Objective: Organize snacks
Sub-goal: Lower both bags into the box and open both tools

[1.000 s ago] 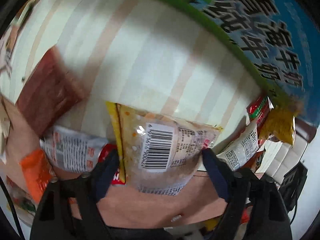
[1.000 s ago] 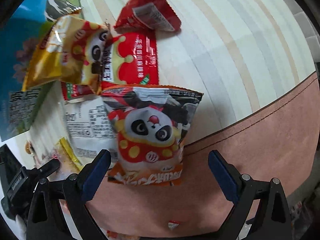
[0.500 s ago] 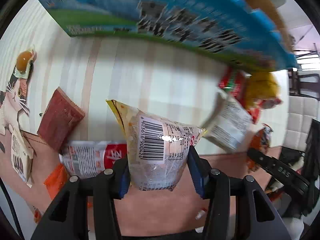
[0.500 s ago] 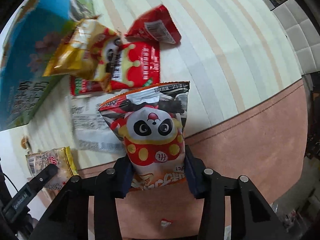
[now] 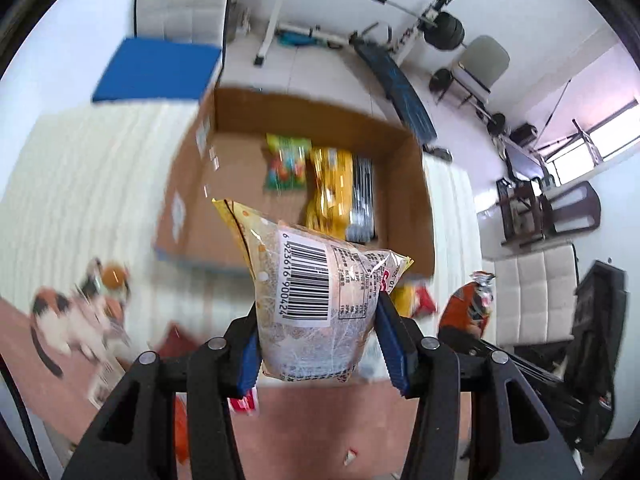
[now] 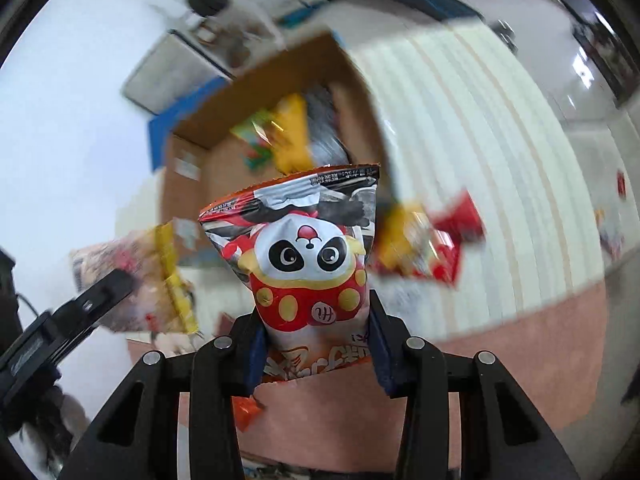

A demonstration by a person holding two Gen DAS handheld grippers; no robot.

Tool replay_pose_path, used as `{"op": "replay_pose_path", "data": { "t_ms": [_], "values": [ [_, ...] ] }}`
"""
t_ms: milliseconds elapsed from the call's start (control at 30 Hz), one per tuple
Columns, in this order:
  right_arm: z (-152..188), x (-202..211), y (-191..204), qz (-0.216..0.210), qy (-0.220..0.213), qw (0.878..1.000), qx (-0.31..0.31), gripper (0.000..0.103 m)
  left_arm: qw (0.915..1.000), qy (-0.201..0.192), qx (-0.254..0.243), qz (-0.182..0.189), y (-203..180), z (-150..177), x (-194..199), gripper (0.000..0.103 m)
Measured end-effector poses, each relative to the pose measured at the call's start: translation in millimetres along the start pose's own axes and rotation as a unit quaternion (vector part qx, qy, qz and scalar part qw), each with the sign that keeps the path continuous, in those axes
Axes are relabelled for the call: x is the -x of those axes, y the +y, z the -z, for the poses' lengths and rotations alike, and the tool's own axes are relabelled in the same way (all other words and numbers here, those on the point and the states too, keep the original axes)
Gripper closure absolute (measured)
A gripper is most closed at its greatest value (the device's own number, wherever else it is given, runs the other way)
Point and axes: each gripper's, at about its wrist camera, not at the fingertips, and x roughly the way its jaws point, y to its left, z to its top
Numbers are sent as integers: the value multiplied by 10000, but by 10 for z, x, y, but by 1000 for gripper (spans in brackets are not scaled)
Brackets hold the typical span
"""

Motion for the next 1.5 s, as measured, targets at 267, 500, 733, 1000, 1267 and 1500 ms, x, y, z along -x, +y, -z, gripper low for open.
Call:
{"op": "replay_pose_path", "data": {
  "t_ms": [267, 500, 733, 1000, 1267, 1500],
  "values": [
    [-757, -440, 742, -26, 73, 9991, 424, 57, 9976, 479, 495, -69, 510, -752, -493, 55],
    [-978, -1226, 849, 122, 668, 9968, 419, 57, 9897, 1054, 970, -80, 836, -913, -1100, 55],
    [-1023, -1726, 769, 336, 1026, 9933, 409, 57, 9833, 1492, 1028, -185, 926, -785, -1565, 55],
    [-1043, -1984, 708, 534, 1368, 9881, 456, 20, 9843, 1489, 617, -722, 869, -730, -1666, 44],
    [-1150, -1967, 771, 889, 1159, 9865, 738, 8, 9885, 1096, 185, -1023, 789, -771, -1447, 14],
    [-1168, -1733, 794, 976, 702, 9892, 836, 5, 9938, 817, 100, -742, 760, -821, -1211, 9]
  ]
}}
